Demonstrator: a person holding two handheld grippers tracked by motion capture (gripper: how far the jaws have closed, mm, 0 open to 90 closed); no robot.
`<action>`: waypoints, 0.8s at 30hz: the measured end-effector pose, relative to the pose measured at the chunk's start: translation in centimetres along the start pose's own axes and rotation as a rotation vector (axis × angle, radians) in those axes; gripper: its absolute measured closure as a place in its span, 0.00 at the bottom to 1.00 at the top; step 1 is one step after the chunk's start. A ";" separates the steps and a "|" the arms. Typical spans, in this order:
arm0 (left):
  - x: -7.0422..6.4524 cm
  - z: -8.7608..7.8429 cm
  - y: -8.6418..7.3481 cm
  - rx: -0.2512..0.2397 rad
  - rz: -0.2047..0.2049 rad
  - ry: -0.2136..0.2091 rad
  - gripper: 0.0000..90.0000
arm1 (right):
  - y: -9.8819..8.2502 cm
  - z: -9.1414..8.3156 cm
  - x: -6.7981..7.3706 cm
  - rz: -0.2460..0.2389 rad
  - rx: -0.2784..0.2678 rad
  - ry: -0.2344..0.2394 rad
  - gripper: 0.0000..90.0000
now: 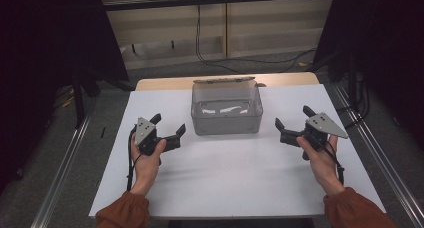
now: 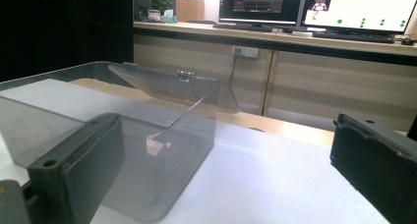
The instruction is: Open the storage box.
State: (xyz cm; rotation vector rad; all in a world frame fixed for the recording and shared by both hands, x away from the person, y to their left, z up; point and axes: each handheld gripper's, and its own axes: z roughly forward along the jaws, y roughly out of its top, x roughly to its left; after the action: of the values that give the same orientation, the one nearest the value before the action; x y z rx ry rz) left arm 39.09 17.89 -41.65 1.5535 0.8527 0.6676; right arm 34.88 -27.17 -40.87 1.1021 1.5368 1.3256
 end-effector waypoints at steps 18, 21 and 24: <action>-0.3 -4.4 -1.7 -0.002 -0.011 0.029 0.03 | -1.8 -3.7 -0.1 -0.015 0.012 -0.023 0.00; -0.4 -5.1 -2.0 -0.006 -0.009 0.043 0.03 | -1.9 -4.3 -0.1 -0.011 0.014 -0.032 0.00; -0.4 -5.7 -2.1 -0.002 -0.006 0.057 0.03 | -2.2 -5.0 -0.2 -0.014 0.019 -0.044 0.00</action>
State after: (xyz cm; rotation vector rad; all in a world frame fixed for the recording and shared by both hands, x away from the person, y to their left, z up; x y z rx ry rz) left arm 33.96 20.94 -42.83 1.5352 0.8986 0.7113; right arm 30.00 -28.91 -42.43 1.1234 1.5244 1.2718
